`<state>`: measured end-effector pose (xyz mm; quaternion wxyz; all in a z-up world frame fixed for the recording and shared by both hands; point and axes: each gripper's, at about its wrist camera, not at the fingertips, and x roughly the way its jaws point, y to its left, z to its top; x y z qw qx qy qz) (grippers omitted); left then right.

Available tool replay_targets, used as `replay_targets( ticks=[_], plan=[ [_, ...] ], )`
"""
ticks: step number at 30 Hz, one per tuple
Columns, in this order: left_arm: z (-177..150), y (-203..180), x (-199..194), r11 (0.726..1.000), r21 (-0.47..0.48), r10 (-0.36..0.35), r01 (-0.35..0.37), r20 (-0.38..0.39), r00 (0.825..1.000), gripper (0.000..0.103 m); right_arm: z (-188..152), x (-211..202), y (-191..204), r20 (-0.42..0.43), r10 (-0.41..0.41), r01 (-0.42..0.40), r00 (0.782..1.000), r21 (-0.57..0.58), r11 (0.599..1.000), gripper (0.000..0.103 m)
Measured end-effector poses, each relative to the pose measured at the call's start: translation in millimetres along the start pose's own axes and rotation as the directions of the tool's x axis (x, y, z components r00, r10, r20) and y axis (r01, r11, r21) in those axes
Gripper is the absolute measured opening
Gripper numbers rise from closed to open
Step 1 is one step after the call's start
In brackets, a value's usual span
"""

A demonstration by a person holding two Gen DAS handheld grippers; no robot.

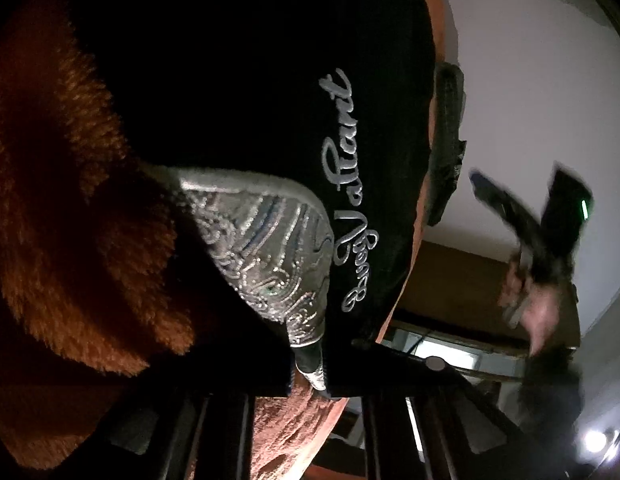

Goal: Fold clothes

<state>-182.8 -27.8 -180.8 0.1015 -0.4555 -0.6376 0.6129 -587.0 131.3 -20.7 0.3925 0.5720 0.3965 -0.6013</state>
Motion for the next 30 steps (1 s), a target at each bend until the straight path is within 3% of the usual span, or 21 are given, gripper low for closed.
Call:
replay_targets(
  ticks=[3, 8, 10, 14, 18, 27, 29, 30],
  plan=[
    [0.9, 9.5, -12.6, 1.0, 0.006, -0.015, 0.015, -0.012, 1.0, 0.008, 35.8, 23.4, -34.8, -0.074, -0.011, 0.009, 0.997, -0.017, 1.0, 0.054],
    [2.9, 13.1, -13.8, 0.999, -0.002, -0.036, 0.036, -0.033, 0.999, 0.008, 69.1, 62.8, -50.5, -0.099, 0.082, -0.091, 0.992, -0.086, 0.992, 0.054],
    [5.9, 14.2, -8.8, 0.999, -0.004, -0.04, 0.04, -0.039, 0.998, 0.008, 73.8, 77.1, -42.5, -0.112, 0.111, -0.128, 0.988, -0.162, 0.978, 0.059],
    [8.3, 15.2, -5.9, 0.999, -0.001, -0.048, 0.048, -0.047, 0.998, 0.008, 79.3, 99.5, -36.0, -0.165, 0.091, -0.13, 0.982, -0.242, 0.962, 0.062],
    [2.9, 21.0, -13.7, 0.999, 0.007, -0.049, 0.049, -0.053, 0.997, 0.008, 83.9, 97.9, -47.6, -0.145, 0.089, -0.122, 0.985, -0.238, 0.964, 0.065],
    [-3.4, 33.7, -30.2, 0.998, 0.006, -0.054, 0.055, -0.071, 0.996, 0.008, 85.6, 108.2, -66.0, -0.192, 0.134, -0.17, 0.972, -0.186, 0.968, 0.069],
    [-2.2, 22.5, -27.0, 0.998, 0.004, -0.056, 0.056, -0.072, 0.996, 0.008, 87.1, 107.8, -69.7, -0.2, 0.156, -0.191, 0.967, -0.166, 0.967, 0.065],
    [0.3, 19.0, -21.9, 0.998, 0.004, -0.056, 0.056, -0.07, 0.996, 0.008, 87.9, 106.1, -71.8, -0.203, 0.177, -0.21, 0.963, -0.153, 0.966, 0.049]
  ],
)
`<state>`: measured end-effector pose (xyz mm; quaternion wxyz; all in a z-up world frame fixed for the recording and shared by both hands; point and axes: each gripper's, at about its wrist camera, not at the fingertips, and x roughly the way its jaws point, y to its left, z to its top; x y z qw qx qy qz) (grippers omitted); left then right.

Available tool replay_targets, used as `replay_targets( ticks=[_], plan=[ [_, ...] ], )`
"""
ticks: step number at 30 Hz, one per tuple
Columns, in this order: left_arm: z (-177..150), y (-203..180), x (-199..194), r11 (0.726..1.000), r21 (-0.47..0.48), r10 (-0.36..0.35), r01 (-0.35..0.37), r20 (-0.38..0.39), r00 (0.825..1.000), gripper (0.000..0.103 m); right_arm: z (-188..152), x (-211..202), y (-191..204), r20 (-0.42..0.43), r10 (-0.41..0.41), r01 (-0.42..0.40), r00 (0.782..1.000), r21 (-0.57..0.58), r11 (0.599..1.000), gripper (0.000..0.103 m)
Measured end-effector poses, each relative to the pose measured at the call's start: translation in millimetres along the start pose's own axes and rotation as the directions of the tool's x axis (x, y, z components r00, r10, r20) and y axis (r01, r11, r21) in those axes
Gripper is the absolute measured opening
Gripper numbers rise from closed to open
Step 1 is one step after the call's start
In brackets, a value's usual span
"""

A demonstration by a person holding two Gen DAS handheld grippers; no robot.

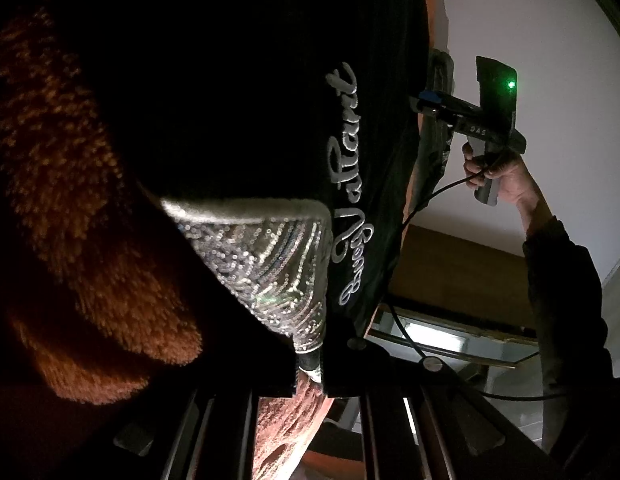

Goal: Fold clothes

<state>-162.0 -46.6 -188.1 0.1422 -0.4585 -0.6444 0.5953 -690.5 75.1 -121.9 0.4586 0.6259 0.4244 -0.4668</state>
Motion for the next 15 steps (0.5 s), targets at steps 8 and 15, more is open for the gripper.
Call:
replay_targets(
  ticks=[8, 15],
  plan=[
    [2.5, -2.5, 1.6, 1.0, -0.005, -0.003, 0.003, -0.008, 1.0, 0.008, -1.3, -5.3, -11.5, 0.013, 0.006, -0.006, 1.0, -0.028, 1.0, 0.027],
    [3.1, 0.7, -3.7, 1.0, -0.007, -0.007, 0.006, -0.015, 1.0, 0.008, 12.3, 12.1, -18.4, -0.056, 0.046, -0.05, 0.997, -0.072, 0.996, 0.067]
  ],
)
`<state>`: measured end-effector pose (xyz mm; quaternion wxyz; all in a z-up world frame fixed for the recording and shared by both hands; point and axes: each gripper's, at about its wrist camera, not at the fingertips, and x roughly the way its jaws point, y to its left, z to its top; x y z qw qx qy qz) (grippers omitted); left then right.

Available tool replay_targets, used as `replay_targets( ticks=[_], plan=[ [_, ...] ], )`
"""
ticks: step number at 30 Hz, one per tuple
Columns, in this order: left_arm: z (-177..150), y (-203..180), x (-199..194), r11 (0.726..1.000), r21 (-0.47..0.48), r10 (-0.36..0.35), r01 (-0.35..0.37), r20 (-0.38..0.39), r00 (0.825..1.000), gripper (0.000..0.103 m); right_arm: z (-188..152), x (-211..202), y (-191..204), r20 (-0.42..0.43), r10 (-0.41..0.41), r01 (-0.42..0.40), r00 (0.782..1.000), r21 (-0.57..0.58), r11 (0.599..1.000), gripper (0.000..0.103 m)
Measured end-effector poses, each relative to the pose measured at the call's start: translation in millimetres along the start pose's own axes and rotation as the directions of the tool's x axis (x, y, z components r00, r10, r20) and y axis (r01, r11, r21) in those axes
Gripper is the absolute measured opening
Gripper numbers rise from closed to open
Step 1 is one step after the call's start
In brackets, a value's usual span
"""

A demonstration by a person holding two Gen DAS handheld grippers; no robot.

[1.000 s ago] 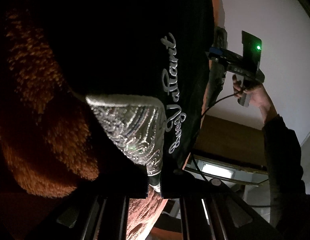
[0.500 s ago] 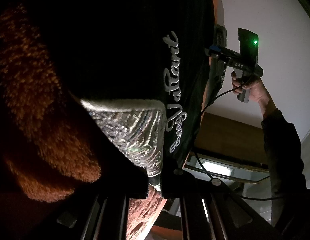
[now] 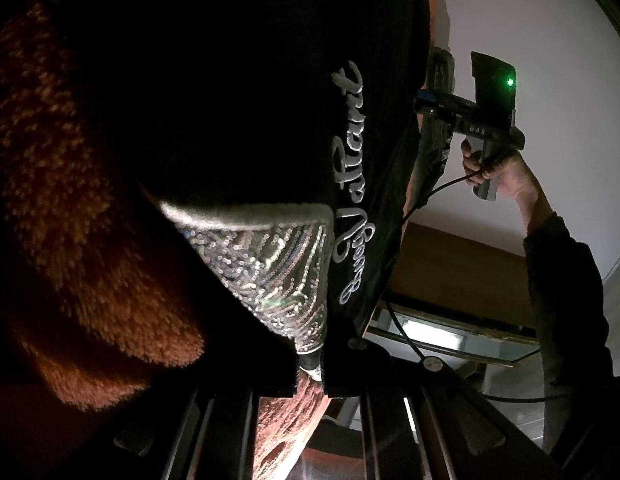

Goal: Fold clothes

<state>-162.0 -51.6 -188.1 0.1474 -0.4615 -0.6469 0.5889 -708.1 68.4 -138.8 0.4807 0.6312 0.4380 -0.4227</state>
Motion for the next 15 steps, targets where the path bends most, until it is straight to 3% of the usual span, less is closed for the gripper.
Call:
replay_targets(
  ticks=[3, 5, 7, 8, 12, 15],
  plan=[
    [1.2, 1.2, -0.7, 1.0, -0.002, -0.004, 0.004, -0.003, 1.0, 0.008, 7.4, 5.7, -5.0, -0.02, 0.014, -0.014, 1.0, 0.006, 1.0, 0.074],
    [1.8, 0.0, 0.5, 1.0, -0.003, -0.004, 0.004, -0.007, 1.0, 0.008, 8.8, 2.4, -14.7, -0.004, 0.022, -0.022, 1.0, 0.039, 0.999, 0.067],
    [2.2, -1.7, 0.9, 1.0, 0.002, -0.004, 0.004, -0.012, 1.0, 0.008, 5.3, -8.4, -25.9, 0.034, 0.025, -0.027, 0.999, 0.065, 0.998, 0.016],
    [2.3, -3.4, -0.6, 1.0, 0.016, -0.005, 0.005, -0.015, 1.0, 0.007, 2.8, -13.8, -29.3, 0.054, 0.042, -0.046, 0.998, 0.071, 0.996, 0.009],
    [3.2, -30.2, -10.3, 0.975, 0.215, 0.051, -0.048, -0.007, 0.999, 0.006, -8.5, -26.2, -29.9, 0.118, 0.079, -0.088, 0.99, 0.081, 0.993, 0.007],
    [7.0, -50.3, -29.0, 0.955, 0.297, 0.001, -0.005, 0.016, 1.0, 0.006, -21.1, -36.5, -36.3, 0.201, 0.141, -0.169, 0.969, 0.127, 0.977, 0.007]
  ],
)
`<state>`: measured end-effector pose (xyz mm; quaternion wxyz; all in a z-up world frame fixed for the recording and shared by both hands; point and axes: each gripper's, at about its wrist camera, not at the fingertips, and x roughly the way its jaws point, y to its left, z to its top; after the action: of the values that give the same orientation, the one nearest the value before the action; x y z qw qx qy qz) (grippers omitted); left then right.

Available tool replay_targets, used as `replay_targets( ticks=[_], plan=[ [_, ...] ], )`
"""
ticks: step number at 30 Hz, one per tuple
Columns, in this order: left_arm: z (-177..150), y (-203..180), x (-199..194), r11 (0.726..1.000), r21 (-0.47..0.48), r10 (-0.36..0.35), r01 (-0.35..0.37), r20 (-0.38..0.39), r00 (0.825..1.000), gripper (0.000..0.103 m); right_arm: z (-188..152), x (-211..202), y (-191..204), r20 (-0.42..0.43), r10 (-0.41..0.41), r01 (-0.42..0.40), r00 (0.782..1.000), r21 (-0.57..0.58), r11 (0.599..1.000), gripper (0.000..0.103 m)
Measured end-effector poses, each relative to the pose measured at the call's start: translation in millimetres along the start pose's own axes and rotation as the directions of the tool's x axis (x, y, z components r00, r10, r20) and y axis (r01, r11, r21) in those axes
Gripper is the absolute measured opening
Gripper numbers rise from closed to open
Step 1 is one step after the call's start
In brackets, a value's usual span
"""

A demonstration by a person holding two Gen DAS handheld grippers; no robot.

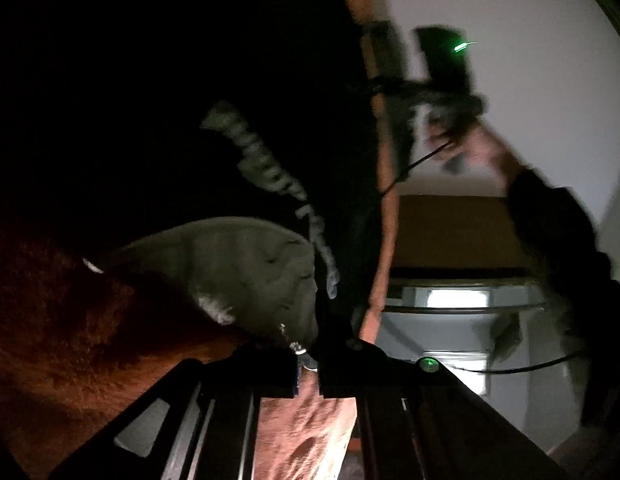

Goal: Fold clothes

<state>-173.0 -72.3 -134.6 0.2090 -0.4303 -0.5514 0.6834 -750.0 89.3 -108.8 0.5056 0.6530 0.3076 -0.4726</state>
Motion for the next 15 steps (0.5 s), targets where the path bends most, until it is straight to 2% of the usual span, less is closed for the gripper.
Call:
replay_targets(
  ticks=[2, 4, 7, 9, 11, 13, 15],
  plan=[
    [11.2, -12.3, -13.7, 0.998, 0.045, -0.035, 0.034, 0.018, 0.999, 0.005, -12.6, -19.9, -9.9, 0.068, 0.062, -0.066, 0.996, 0.053, 0.996, 0.007],
    [25.0, -21.5, -30.9, 0.995, 0.08, -0.066, 0.063, 0.032, 0.997, 0.005, -26.4, -41.8, -20.9, 0.141, 0.122, -0.137, 0.982, 0.104, 0.985, 0.007],
    [49.6, -37.4, -56.8, 0.986, 0.139, -0.093, 0.087, 0.036, 0.995, 0.005, -88.0, -67.6, -47.5, 0.228, 0.189, -0.223, 0.955, 0.135, 0.965, 0.006],
    [69.9, -54.9, -75.1, 0.973, 0.216, -0.089, 0.081, 0.026, 0.996, 0.005, -106.6, -65.0, -5.8, 0.289, 0.207, -0.259, 0.935, 0.156, 0.953, 0.006],
    [95.7, -80.0, -88.9, 0.95, 0.305, -0.07, 0.066, 0.004, 0.998, 0.005, -122.0, -77.0, 0.0, 0.362, 0.206, -0.28, 0.909, 0.165, 0.946, 0.006],
    [122.1, -107.4, -100.9, 0.918, 0.394, -0.049, 0.053, -0.021, 0.999, 0.005, -143.7, -103.6, -5.8, 0.44, 0.204, -0.304, 0.874, 0.17, 0.937, 0.006],
    [145.9, -142.5, -110.6, 0.863, 0.503, -0.024, 0.041, -0.041, 0.999, 0.005, -167.5, -122.3, -9.4, 0.505, 0.198, -0.327, 0.84, 0.178, 0.928, 0.007]
  ],
)
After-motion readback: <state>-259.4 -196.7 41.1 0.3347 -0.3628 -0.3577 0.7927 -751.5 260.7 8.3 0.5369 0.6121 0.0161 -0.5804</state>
